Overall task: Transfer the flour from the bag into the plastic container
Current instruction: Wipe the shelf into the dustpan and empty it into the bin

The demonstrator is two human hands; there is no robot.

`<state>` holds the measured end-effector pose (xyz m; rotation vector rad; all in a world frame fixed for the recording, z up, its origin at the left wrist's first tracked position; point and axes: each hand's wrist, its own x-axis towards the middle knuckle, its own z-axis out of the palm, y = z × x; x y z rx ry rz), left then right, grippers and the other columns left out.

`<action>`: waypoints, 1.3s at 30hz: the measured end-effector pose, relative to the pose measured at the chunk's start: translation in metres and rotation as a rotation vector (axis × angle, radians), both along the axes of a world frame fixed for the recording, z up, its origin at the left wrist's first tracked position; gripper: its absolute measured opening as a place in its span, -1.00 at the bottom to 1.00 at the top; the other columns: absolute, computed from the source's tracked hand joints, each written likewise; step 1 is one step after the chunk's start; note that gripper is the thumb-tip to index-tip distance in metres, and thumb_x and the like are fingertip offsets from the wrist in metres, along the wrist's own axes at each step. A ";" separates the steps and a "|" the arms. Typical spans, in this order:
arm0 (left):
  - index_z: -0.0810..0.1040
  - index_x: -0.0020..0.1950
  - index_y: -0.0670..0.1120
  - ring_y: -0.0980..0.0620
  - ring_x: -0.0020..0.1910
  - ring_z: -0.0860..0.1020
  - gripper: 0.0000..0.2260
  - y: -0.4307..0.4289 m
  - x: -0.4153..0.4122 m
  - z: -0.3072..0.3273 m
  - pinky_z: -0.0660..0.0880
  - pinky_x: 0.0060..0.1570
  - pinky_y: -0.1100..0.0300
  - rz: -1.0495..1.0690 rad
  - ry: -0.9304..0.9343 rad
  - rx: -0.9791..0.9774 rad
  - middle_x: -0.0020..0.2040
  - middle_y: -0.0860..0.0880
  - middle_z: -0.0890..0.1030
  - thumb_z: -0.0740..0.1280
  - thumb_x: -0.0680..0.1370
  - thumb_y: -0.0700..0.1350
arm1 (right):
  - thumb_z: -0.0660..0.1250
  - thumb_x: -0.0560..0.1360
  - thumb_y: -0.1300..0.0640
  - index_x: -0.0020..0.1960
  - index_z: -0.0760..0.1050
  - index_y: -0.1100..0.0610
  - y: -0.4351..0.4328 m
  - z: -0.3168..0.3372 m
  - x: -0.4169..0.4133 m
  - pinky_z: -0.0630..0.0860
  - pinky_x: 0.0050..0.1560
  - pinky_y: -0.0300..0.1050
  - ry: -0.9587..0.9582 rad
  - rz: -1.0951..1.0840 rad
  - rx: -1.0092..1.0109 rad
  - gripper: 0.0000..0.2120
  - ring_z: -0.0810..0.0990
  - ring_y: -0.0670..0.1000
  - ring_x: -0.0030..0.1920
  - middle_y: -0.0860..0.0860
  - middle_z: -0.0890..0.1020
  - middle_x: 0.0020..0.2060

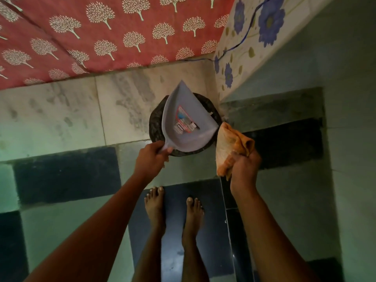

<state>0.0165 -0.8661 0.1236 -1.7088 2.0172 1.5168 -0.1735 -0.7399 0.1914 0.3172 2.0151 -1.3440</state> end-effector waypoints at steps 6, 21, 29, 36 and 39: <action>0.60 -0.07 -0.17 0.02 -0.21 0.60 -0.83 -0.004 -0.009 -0.067 0.56 -0.13 0.24 0.221 0.207 0.333 -0.19 -0.15 0.63 0.29 0.66 -0.15 | 0.22 0.52 0.43 -0.05 0.55 -0.19 0.005 -0.052 -0.004 0.45 0.22 0.13 0.022 -0.019 -0.004 -0.51 0.54 0.00 0.15 -0.26 0.58 -0.03; 0.61 0.06 -0.25 -0.09 -0.05 0.52 -0.70 0.014 -0.025 -0.127 0.37 -0.05 0.11 0.165 -0.241 0.222 -0.05 -0.16 0.59 0.28 0.65 0.00 | 0.20 0.47 0.49 0.05 0.59 -0.09 -0.005 -0.108 0.007 0.52 0.23 0.10 0.018 0.037 -0.018 -0.50 0.58 -0.22 -0.01 -0.25 0.64 -0.10; 0.56 0.11 -0.24 -0.20 0.09 0.58 -0.69 0.022 -0.022 -0.095 0.40 -0.06 0.10 0.338 -0.267 -0.015 0.07 -0.22 0.62 0.36 0.57 0.00 | 0.22 0.49 0.47 -0.09 0.56 -0.21 -0.004 -0.087 0.010 0.47 0.31 0.23 -0.004 0.054 -0.027 -0.46 0.56 -0.16 0.02 -0.28 0.61 -0.09; 0.60 -0.13 -0.07 -0.01 -0.08 0.62 -0.91 0.033 -0.022 0.025 0.51 0.03 0.10 0.577 0.025 -0.009 -0.16 0.00 0.63 0.36 0.56 -0.11 | 0.27 0.50 0.42 -0.03 0.57 -0.23 0.002 -0.006 0.031 0.48 0.28 0.25 -0.071 0.014 -0.090 -0.50 0.58 -0.06 0.09 -0.22 0.62 -0.01; 0.67 -0.09 -0.20 0.03 -0.18 0.66 -0.87 0.040 -0.020 0.098 0.57 -0.08 0.14 0.524 0.216 0.082 -0.23 -0.05 0.70 0.38 0.56 -0.16 | 0.30 0.47 0.43 -0.05 0.62 -0.25 0.006 0.049 0.047 0.50 0.24 0.16 -0.062 0.067 -0.159 -0.46 0.60 -0.09 0.08 -0.20 0.66 -0.01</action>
